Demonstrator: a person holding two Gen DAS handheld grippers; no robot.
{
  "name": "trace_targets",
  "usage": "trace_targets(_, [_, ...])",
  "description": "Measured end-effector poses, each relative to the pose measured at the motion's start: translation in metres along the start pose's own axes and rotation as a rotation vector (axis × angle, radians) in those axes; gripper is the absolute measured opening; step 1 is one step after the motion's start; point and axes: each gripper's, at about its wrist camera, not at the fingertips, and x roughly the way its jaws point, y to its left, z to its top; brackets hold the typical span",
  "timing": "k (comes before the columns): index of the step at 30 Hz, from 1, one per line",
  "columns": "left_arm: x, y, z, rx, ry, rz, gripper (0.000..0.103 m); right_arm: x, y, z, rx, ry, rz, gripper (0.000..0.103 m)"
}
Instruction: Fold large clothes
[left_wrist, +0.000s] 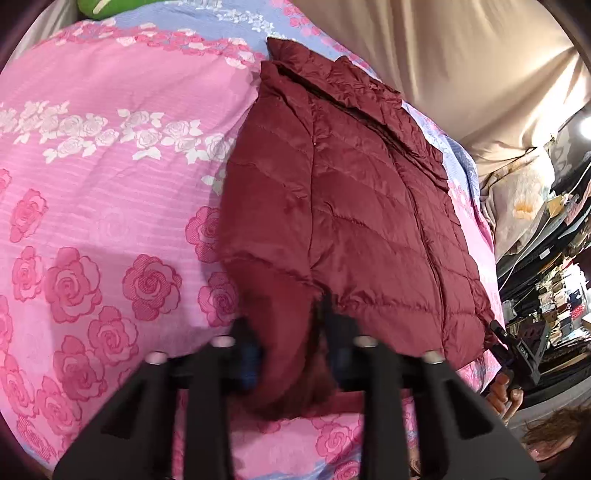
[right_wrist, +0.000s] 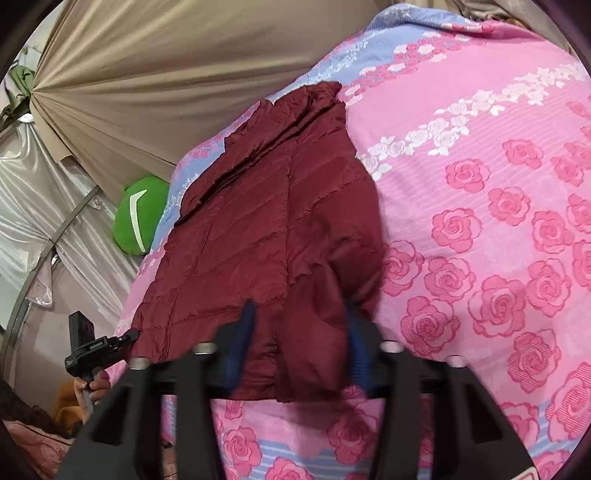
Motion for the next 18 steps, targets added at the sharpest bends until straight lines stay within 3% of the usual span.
trace_targets(3, [-0.019, -0.009, -0.002, 0.016, -0.055, -0.024, 0.007, -0.015, 0.003, -0.001, -0.002, -0.056, 0.028, 0.009])
trace_targets(12, [-0.083, -0.048, -0.005, 0.105, -0.213, -0.1, 0.002, -0.066, 0.032, 0.0, -0.1, -0.228, 0.098, 0.004])
trace_targets(18, [-0.142, -0.067, -0.007, 0.141, -0.361, -0.166, 0.001, -0.125, 0.06, 0.0, -0.169, -0.417, 0.168, 0.003])
